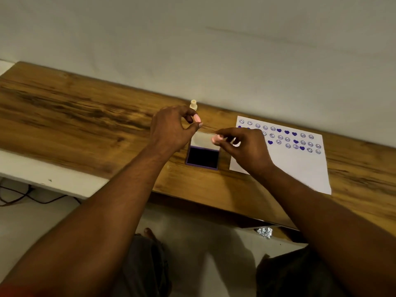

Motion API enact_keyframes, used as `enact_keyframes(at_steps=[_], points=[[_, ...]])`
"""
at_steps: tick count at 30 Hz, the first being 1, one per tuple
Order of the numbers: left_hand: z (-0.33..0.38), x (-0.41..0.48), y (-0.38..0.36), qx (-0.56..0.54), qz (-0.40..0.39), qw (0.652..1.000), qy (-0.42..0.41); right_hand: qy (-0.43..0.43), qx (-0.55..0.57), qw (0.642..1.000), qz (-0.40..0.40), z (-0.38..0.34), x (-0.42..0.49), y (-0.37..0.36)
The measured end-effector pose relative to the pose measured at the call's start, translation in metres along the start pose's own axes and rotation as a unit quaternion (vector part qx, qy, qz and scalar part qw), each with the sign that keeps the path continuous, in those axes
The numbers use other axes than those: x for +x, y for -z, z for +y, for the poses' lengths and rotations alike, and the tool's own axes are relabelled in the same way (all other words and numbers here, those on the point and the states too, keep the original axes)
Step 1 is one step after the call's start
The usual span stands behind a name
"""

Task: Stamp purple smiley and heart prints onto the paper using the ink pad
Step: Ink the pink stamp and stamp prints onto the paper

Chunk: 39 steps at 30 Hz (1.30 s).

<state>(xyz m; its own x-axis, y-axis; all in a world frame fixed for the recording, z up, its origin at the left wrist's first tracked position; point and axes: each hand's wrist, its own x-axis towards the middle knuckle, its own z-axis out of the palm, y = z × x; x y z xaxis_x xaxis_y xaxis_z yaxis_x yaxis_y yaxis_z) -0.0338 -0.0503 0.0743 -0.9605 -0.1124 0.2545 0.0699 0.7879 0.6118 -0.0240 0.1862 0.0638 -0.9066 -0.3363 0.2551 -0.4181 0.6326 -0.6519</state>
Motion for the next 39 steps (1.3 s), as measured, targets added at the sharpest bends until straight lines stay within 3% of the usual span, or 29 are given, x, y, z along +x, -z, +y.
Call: enact_keyframes(at_steps=[4,7,12,15,19,25,30,39], points=[[0.023,-0.006,-0.015,-0.013,-0.023,0.999,-0.03,-0.099,-0.006,0.993,0.063,0.044,-0.01,0.057],[0.052,-0.018,-0.04,0.009,-0.064,0.993,-0.099,-0.172,-0.037,0.977,0.119,0.086,-0.029,0.104],[0.092,-0.039,-0.079,0.062,-0.175,0.961,-0.203,-0.226,-0.071,0.956,0.172,0.136,-0.071,0.156],[0.104,-0.044,-0.092,0.096,-0.237,0.941,-0.222,-0.25,-0.097,0.949,0.165,0.155,-0.086,0.167],[0.104,-0.042,-0.087,0.137,-0.302,0.918,-0.218,-0.225,-0.08,0.961,0.138,0.153,-0.082,0.158],[0.098,-0.046,-0.067,0.207,-0.354,0.886,-0.215,-0.118,-0.016,0.991,0.068,0.11,-0.026,0.088],[0.093,-0.046,-0.066,0.221,-0.342,0.882,-0.234,-0.069,-0.013,0.997,0.025,0.084,0.01,0.038],[0.076,-0.045,-0.072,0.224,-0.294,0.889,-0.268,-0.064,-0.083,0.994,0.009,0.09,0.015,0.014]])
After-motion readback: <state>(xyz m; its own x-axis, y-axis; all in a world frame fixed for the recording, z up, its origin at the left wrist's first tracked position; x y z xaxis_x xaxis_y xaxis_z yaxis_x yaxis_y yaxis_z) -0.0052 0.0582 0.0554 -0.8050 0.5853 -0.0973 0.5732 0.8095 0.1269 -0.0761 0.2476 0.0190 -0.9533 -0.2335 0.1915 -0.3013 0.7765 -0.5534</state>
